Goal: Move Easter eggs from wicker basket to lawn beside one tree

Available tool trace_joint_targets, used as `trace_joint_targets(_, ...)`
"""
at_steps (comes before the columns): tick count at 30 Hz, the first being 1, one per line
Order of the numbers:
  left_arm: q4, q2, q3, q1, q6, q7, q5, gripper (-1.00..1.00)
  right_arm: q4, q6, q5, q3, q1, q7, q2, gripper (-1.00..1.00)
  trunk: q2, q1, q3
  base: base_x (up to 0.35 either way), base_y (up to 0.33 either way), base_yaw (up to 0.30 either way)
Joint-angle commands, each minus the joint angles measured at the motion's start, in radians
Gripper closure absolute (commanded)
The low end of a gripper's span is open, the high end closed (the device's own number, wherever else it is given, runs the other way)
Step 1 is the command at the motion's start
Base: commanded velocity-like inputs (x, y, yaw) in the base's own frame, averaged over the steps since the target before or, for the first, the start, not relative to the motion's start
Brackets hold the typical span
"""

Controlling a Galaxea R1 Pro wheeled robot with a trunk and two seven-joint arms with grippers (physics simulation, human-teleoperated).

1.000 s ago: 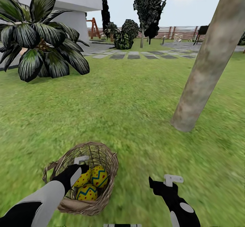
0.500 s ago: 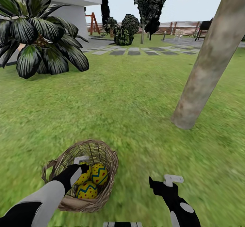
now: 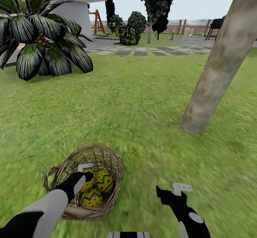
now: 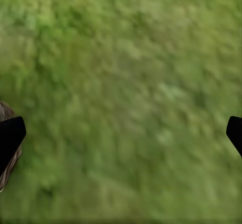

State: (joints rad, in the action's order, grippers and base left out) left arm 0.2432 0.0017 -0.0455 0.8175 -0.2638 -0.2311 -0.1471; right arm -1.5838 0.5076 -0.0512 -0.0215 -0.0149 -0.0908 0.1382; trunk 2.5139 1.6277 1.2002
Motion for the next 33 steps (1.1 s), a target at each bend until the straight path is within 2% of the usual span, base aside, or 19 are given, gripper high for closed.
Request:
trace_joint_targets(1,0.002,0.0,-0.002,0.0,-0.005,-0.004,-0.009,-1.0,-0.001,0.005,-0.006,-0.001,0.0,-0.008,0.0,-1.0,0.0,0.0,0.001,0.0,0.0,0.0)
trace_joint_targets(17,0.004,0.0,-0.002,0.0,-0.005,-0.002,-0.011,-1.0,-0.002,0.005,-0.006,-0.001,0.0,-0.008,0.0,-1.0,0.001,0.001,0.009,0.0,0.0,0.0)
trace_joint_targets(18,0.004,0.0,-0.002,0.0,-0.005,-0.002,-0.011,1.0,-0.002,0.005,-0.006,-0.001,0.0,-0.009,0.0,-1.0,0.001,0.001,0.009,0.0,0.0,0.0)
trace_joint_targets(33,0.004,0.0,-0.002,0.0,-0.005,0.001,-0.011,1.0,-0.002,0.005,-0.006,0.0,0.0,-0.009,0.0,-1.0,0.001,0.001,0.009,0.0,0.0,0.0)
